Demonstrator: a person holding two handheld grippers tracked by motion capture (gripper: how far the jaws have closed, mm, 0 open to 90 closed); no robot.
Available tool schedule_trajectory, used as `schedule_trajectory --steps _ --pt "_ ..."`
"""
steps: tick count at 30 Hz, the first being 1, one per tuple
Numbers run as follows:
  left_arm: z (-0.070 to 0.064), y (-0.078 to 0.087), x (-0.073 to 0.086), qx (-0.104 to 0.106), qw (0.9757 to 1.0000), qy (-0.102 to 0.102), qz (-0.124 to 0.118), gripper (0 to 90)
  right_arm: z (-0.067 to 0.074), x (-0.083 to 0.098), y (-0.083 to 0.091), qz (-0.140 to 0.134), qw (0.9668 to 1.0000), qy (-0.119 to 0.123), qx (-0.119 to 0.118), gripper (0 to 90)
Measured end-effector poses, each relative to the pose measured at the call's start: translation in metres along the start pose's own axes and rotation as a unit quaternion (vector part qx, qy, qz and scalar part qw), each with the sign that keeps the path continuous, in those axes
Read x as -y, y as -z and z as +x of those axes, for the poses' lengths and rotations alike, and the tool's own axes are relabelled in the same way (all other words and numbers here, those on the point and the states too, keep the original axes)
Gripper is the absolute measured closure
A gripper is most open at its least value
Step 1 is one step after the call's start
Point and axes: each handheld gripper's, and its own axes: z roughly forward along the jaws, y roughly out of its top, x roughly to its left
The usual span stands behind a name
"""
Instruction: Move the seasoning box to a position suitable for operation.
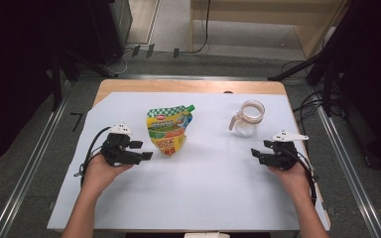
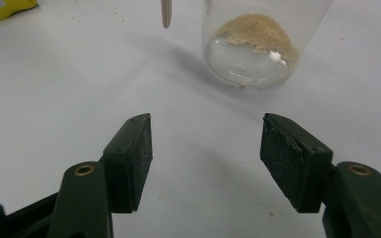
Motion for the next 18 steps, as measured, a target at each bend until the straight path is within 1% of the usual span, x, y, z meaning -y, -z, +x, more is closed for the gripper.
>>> schedule_trajectory --steps 4,9,11,13,15,18 --pt "-0.0011 -0.0012 -0.0005 0.001 1.0 -0.004 0.004 36.3 -0.0005 -0.003 -0.0021 -0.002 1.0 0.0 0.005 38.0" --pt "-0.0037 -0.0019 -0.0016 0.005 1.0 -0.009 0.0 36.3 0.0006 -0.0059 -0.0032 -0.011 0.9999 0.0 0.007 37.7" --pt "-0.0041 -0.002 -0.0019 0.007 0.9999 -0.011 0.0 36.0 -0.0002 -0.0066 -0.0037 -0.015 0.9998 -0.004 0.011 37.0" --pt "-0.0048 -0.0023 -0.0021 0.005 0.9999 -0.013 0.001 36.0 -0.0028 -0.0078 -0.0039 -0.024 0.9995 -0.016 0.011 36.9" --pt "-0.0053 -0.0026 -0.0021 0.006 0.9999 -0.013 0.001 36.0 -0.005 -0.0088 -0.0042 -0.032 0.9991 -0.024 0.018 36.6" --pt "-0.0055 -0.0029 -0.0021 0.007 0.9999 -0.015 0.001 36.0 -0.0068 -0.0093 -0.0044 -0.035 0.9987 -0.028 0.025 36.2"
